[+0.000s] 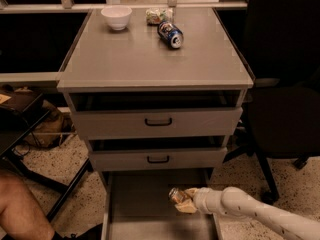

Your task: Place orange can into bottom drawer

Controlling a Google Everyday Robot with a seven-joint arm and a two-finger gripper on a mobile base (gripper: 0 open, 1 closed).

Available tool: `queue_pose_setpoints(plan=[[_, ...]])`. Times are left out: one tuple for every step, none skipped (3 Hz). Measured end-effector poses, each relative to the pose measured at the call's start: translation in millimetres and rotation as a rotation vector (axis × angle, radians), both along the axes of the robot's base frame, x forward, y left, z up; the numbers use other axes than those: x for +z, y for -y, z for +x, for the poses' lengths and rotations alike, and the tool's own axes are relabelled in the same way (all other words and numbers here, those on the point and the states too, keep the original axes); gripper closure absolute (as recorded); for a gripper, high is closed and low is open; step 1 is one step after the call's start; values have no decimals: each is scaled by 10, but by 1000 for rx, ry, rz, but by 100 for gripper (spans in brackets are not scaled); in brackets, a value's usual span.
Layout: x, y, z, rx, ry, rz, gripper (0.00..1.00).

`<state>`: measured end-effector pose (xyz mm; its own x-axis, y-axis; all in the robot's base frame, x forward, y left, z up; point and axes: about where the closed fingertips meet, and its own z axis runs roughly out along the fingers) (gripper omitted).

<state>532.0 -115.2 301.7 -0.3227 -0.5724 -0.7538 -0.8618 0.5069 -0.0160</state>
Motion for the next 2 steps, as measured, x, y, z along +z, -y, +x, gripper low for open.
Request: queue_pose_setpoints(plan=[[8, 54, 130, -43, 36, -15, 100], [8, 54, 130, -43, 36, -15, 100]])
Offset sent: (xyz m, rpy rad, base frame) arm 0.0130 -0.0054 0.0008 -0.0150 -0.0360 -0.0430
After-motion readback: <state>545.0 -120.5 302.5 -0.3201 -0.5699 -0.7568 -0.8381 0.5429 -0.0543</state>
